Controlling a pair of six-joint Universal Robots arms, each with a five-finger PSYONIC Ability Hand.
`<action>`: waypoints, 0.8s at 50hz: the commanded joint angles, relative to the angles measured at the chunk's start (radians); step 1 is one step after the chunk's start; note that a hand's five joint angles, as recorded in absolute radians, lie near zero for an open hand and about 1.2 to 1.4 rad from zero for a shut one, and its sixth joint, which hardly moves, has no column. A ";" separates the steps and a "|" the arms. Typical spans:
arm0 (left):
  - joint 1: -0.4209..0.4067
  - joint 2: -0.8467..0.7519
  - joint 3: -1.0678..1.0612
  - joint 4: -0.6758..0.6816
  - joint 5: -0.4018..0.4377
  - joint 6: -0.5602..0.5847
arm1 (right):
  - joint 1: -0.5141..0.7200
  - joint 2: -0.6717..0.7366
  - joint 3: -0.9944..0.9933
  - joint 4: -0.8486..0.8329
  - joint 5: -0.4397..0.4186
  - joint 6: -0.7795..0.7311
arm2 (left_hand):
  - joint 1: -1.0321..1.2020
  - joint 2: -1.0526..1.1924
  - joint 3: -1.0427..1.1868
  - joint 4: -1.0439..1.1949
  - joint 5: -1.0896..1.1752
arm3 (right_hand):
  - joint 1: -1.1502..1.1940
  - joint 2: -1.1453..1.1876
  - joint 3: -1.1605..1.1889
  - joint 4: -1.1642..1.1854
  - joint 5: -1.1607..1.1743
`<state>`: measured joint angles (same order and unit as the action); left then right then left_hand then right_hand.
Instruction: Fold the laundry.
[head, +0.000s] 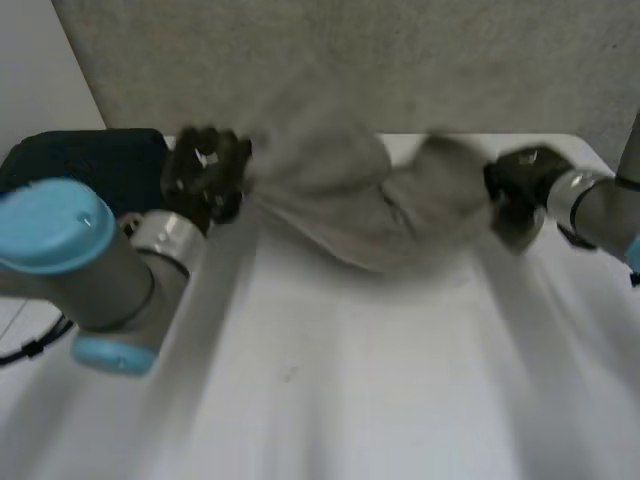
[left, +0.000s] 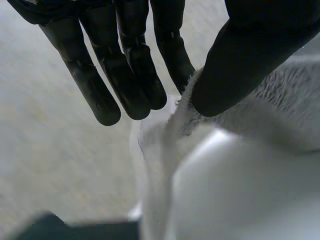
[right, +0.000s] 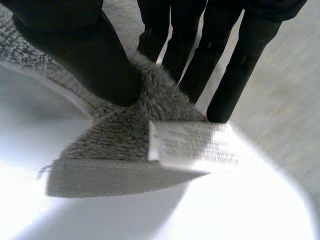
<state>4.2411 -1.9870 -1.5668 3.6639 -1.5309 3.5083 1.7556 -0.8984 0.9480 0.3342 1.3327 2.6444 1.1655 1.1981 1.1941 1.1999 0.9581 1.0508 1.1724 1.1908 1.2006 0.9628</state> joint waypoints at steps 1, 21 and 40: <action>-0.047 -0.059 -0.033 -0.056 0.000 0.000 | -0.008 0.099 0.002 0.132 0.009 -0.078 | 0.231 0.198 0.202 0.196 0.264 | 0.309 0.187 0.169 0.159 0.222; -0.050 -0.036 -0.024 -0.082 0.000 -0.014 | -0.076 -0.241 0.516 -0.172 0.011 0.163 | 0.231 0.198 0.202 0.196 0.264 | -0.564 -0.685 -0.704 -0.713 -0.650; -0.024 -0.036 -0.026 -0.084 0.001 -0.015 | 0.021 -0.327 0.890 -0.587 -0.003 0.232 | 0.231 0.198 0.202 0.196 0.264 | -0.581 -0.703 -0.721 -0.731 -0.668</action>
<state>4.2091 -2.0234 -1.5920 3.5802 -1.5302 3.4930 1.7008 -1.2498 1.8186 -0.1567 1.3203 2.8873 1.1655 1.1981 1.1941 1.1999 0.9581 0.4723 0.4648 0.4534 0.4396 0.2460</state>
